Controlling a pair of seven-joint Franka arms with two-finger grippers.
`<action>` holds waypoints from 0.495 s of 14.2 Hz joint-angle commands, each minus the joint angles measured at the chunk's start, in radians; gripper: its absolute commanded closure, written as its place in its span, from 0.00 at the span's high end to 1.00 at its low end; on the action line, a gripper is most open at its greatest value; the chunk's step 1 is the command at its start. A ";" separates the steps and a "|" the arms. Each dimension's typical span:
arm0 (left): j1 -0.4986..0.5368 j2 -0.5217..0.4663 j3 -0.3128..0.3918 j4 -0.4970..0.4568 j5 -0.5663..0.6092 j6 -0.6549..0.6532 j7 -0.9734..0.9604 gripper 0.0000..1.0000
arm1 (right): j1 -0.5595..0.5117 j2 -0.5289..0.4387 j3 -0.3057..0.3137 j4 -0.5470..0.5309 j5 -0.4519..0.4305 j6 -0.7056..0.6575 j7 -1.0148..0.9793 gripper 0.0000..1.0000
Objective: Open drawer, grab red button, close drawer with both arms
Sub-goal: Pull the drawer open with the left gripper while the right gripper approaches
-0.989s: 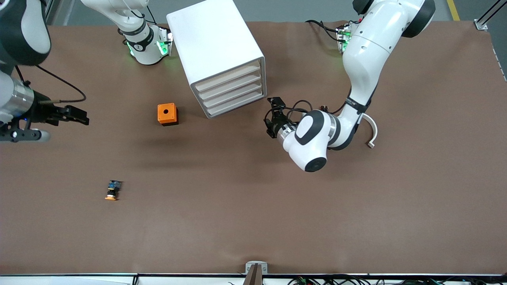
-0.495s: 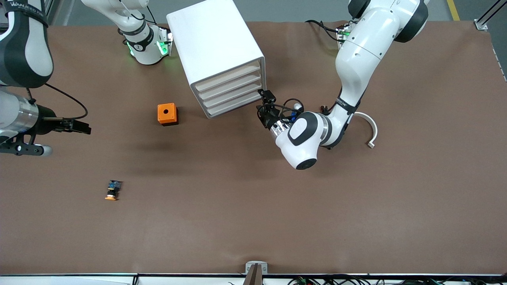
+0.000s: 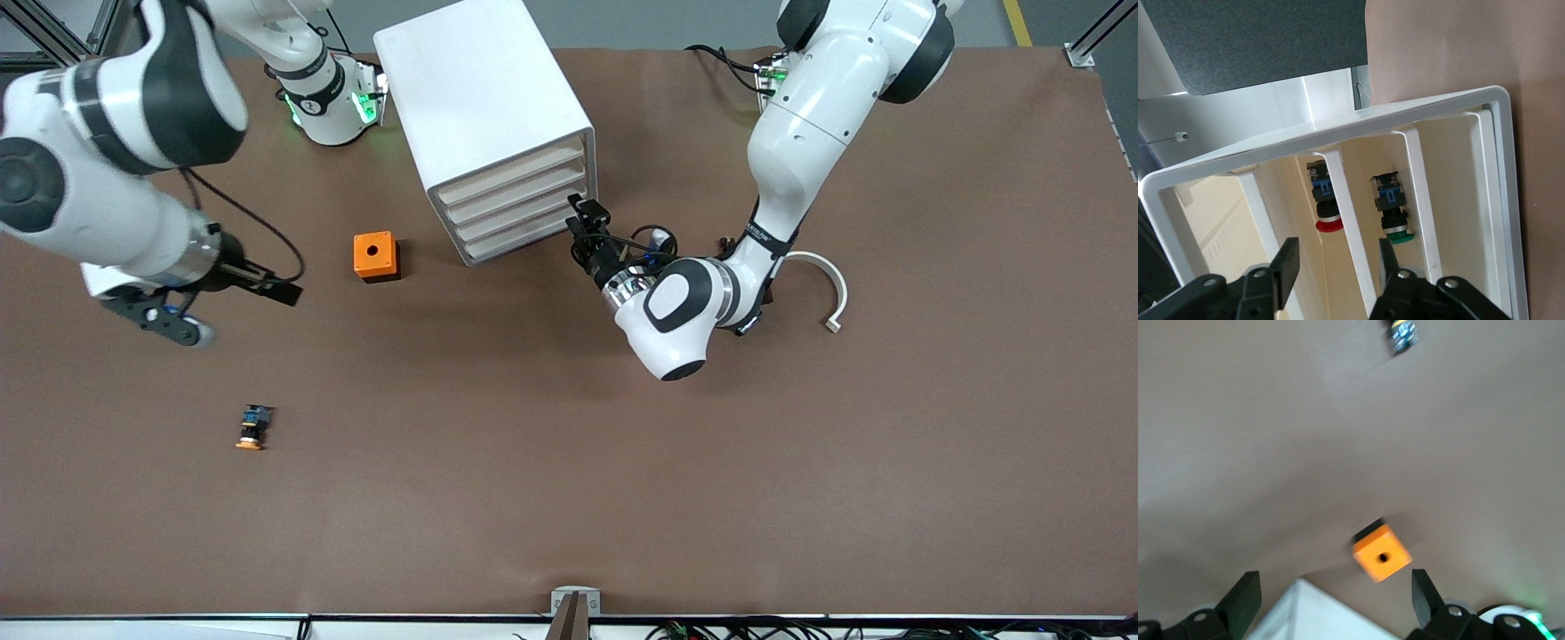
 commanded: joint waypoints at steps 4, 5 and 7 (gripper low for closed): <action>-0.040 0.040 0.001 0.027 -0.029 -0.016 -0.081 0.51 | 0.107 0.003 -0.010 0.018 0.031 0.021 0.219 1.00; -0.044 0.040 0.001 0.027 -0.036 -0.016 -0.085 0.50 | 0.119 0.003 -0.010 0.018 0.030 0.025 0.228 1.00; -0.064 0.040 0.002 0.025 -0.046 -0.016 -0.092 0.49 | 0.138 0.006 -0.012 0.018 0.025 0.033 0.282 1.00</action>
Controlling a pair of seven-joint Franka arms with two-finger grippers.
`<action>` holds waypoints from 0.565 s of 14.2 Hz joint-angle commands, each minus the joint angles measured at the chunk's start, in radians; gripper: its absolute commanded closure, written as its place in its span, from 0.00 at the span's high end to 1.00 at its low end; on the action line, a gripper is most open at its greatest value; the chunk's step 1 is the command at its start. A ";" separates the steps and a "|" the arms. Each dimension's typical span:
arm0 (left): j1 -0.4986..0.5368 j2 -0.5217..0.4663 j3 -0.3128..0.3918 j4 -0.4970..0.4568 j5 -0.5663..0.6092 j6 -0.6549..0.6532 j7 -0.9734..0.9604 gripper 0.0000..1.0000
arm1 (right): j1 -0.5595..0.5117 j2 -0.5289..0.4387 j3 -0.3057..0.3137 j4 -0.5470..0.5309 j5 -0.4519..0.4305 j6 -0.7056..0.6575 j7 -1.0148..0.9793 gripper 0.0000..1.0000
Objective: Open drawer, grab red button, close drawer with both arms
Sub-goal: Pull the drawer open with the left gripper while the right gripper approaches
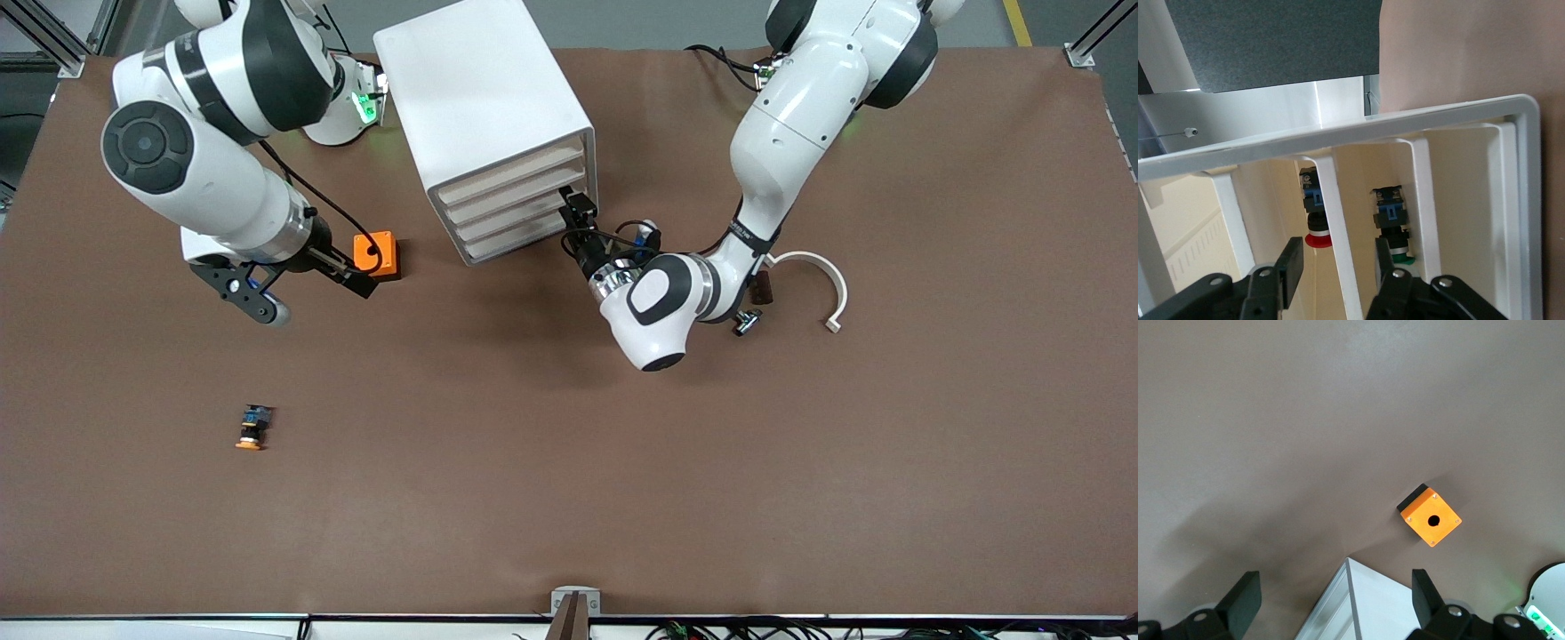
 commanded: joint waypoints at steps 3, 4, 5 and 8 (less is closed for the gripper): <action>-0.047 0.013 0.003 0.024 -0.026 -0.015 -0.033 0.49 | 0.049 0.012 -0.012 0.016 0.009 0.015 0.069 1.00; -0.055 0.015 0.003 0.024 -0.026 -0.015 -0.046 0.50 | 0.053 0.014 -0.012 0.018 0.009 0.017 0.091 1.00; -0.064 0.018 0.003 0.022 -0.025 -0.015 -0.050 0.49 | 0.054 0.016 -0.012 0.018 0.009 0.026 0.109 1.00; -0.082 0.027 0.004 0.022 -0.016 -0.015 -0.049 0.41 | 0.065 0.019 -0.012 0.016 0.011 0.037 0.135 1.00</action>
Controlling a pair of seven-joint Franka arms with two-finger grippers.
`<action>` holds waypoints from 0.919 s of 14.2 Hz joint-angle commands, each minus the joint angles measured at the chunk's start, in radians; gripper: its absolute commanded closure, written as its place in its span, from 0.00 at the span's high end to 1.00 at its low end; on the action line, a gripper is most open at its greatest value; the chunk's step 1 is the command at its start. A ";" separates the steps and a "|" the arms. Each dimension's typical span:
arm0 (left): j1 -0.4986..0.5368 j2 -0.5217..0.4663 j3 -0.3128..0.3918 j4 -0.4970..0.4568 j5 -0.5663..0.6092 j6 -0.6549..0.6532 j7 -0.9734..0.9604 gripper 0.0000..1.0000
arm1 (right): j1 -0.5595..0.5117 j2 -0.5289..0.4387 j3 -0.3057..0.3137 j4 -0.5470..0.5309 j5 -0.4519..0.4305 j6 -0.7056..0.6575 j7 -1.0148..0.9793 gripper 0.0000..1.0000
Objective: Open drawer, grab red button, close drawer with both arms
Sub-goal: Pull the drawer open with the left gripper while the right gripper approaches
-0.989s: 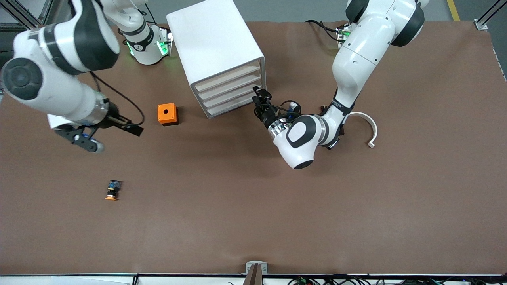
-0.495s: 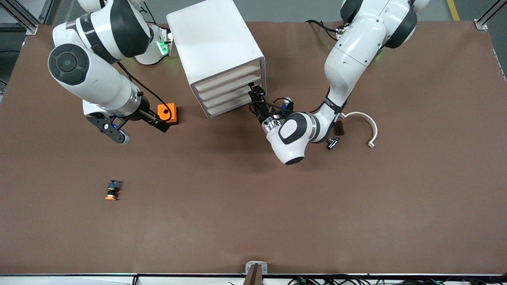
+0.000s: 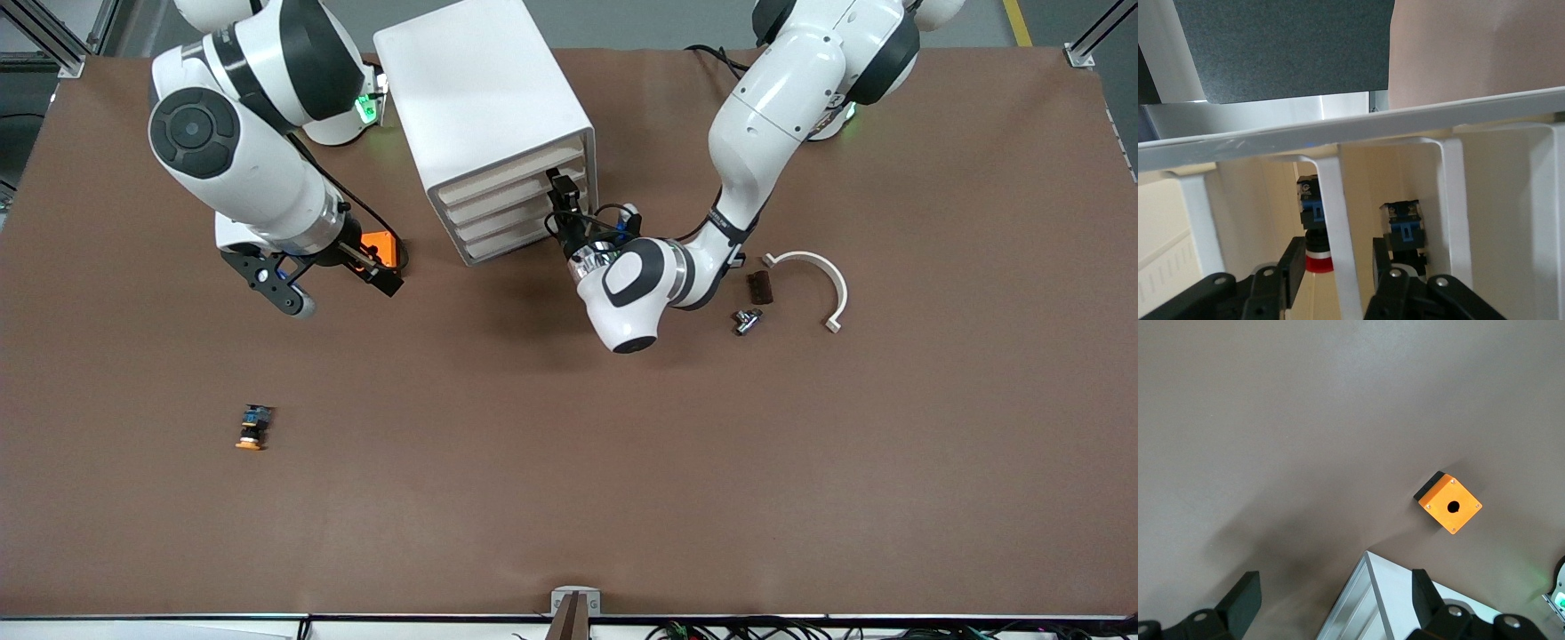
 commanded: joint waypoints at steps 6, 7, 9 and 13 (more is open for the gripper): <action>-0.032 0.022 0.004 0.022 -0.010 -0.015 -0.021 0.18 | 0.062 0.032 -0.011 0.010 0.015 0.049 0.130 1.00; -0.034 0.022 0.004 0.022 -0.008 -0.015 -0.021 0.16 | 0.069 0.034 -0.009 0.004 0.015 0.064 0.139 1.00; -0.032 0.022 0.004 0.022 -0.010 -0.015 -0.033 0.12 | 0.085 0.041 -0.009 0.004 0.015 0.071 0.175 1.00; -0.020 0.022 0.007 0.022 -0.020 -0.015 -0.043 0.10 | 0.149 0.071 -0.011 0.004 0.012 0.118 0.254 1.00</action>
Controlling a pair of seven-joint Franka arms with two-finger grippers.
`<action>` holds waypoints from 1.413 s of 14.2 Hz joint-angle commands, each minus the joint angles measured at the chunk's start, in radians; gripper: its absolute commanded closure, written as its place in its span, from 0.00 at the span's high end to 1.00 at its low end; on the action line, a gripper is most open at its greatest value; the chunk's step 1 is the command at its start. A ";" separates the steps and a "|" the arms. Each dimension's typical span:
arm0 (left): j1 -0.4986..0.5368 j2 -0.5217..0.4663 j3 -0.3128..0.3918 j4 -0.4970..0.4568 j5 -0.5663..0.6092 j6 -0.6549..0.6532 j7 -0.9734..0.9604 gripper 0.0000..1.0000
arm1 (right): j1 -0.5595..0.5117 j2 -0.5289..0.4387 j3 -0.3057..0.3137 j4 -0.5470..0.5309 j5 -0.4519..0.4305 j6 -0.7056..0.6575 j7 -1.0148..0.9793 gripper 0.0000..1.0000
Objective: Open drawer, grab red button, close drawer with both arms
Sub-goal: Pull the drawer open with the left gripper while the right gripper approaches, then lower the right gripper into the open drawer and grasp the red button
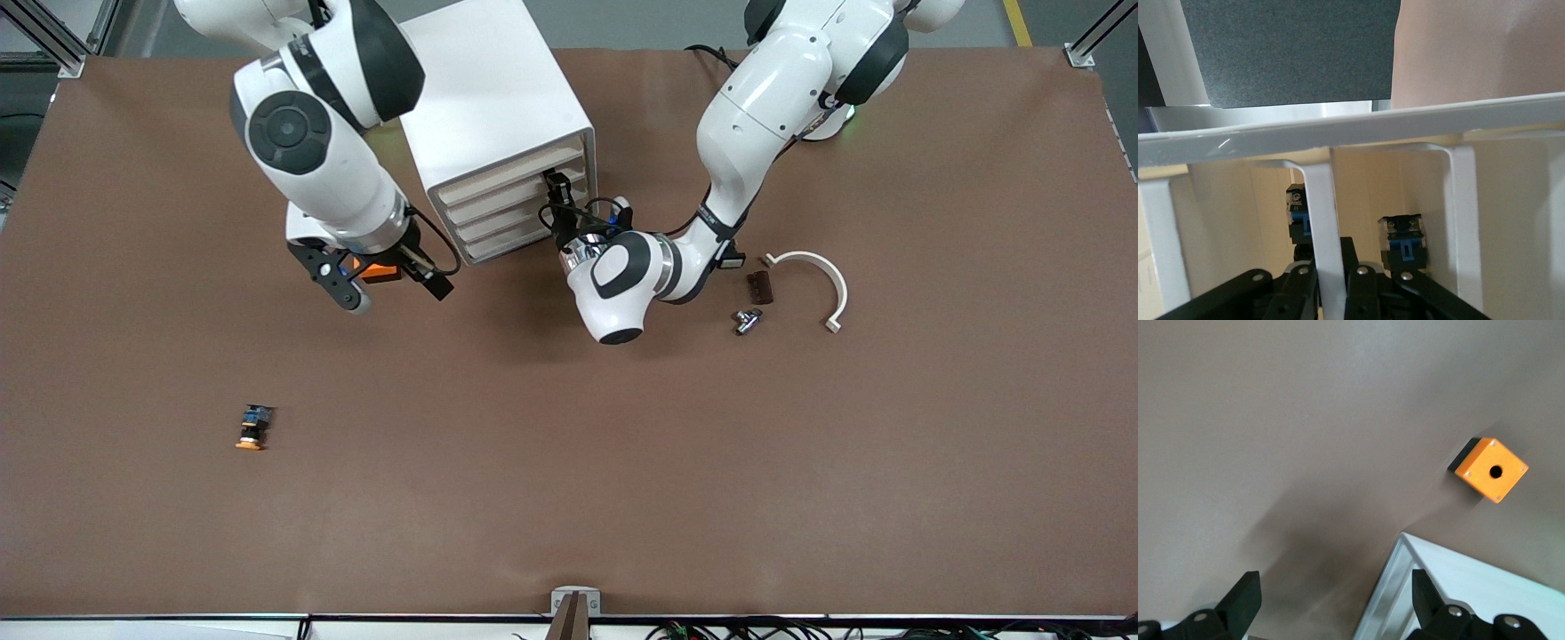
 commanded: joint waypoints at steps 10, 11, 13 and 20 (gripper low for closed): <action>0.149 0.017 0.014 0.029 -0.065 -0.010 -0.040 0.11 | 0.135 0.068 -0.011 0.001 -0.004 0.098 0.194 1.00; 0.170 0.017 0.014 0.029 -0.065 -0.010 -0.040 0.11 | 0.149 0.073 -0.011 0.001 -0.004 0.105 0.213 1.00; 0.207 0.015 0.014 0.029 -0.066 -0.010 -0.040 0.12 | 0.183 0.083 -0.012 0.001 -0.007 0.125 0.263 1.00; 0.301 0.017 0.016 0.030 -0.066 -0.007 -0.032 0.16 | 0.287 0.105 -0.012 0.001 -0.043 0.171 0.427 1.00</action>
